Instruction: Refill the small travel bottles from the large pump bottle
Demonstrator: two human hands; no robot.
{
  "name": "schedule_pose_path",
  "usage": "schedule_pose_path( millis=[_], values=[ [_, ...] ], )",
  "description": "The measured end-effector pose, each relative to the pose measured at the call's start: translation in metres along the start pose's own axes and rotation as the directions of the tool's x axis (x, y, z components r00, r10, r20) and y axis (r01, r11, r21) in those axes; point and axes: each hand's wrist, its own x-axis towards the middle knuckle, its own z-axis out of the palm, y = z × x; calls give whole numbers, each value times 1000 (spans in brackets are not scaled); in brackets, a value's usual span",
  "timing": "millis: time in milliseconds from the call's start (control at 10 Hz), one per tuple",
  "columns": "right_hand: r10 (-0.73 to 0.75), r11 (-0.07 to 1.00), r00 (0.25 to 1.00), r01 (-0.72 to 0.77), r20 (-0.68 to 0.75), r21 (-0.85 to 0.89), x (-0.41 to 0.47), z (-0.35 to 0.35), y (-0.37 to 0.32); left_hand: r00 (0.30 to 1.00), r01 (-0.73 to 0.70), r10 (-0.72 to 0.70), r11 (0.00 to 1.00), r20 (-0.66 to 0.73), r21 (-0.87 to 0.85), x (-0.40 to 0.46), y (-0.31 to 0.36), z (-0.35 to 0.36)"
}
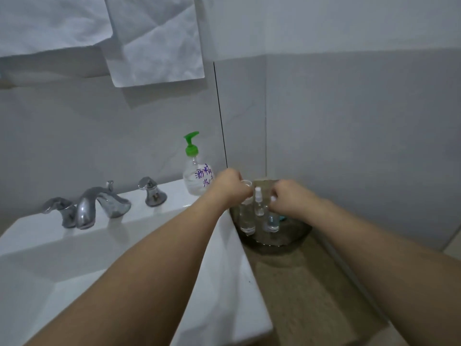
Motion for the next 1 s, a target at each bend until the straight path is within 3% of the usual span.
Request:
schedule_pose_path(
  millis=[200, 700, 1000],
  values=[
    [42, 997, 989, -33, 141, -66, 4, 22, 6, 1000, -26, 26, 999, -6, -33, 4, -11, 15],
    [30, 999, 983, -24, 180, -36, 2, 24, 5, 996, -76, 77, 997, 39, -15, 0, -14, 19],
    [48, 998, 990, -53, 135, 41, -7, 0, -1, 998, -57, 56, 996, -20, -65, -6, -12, 10]
  ],
)
